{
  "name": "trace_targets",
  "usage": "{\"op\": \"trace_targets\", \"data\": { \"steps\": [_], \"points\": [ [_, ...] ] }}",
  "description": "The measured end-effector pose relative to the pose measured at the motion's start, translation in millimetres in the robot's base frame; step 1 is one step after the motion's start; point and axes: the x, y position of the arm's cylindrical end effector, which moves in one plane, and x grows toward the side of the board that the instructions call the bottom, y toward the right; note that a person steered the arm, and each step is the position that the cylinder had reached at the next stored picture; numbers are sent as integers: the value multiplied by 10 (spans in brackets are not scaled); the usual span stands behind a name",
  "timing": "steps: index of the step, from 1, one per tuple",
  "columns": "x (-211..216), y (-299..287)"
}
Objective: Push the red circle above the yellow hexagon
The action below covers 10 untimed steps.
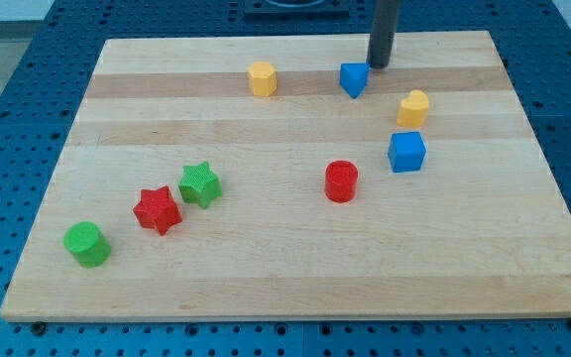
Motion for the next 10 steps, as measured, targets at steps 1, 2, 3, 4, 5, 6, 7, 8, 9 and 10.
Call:
{"op": "trace_targets", "data": {
  "steps": [1, 2, 3, 4, 5, 6, 7, 8, 9, 10],
  "points": [
    [-7, -547],
    [-3, -1250],
    [-3, -1639],
    [-1, -1789],
    [36, -2065],
    [39, -2069],
    [46, -1799],
    [73, -1457],
    [118, -1398],
    [108, -1398]
  ]
}}
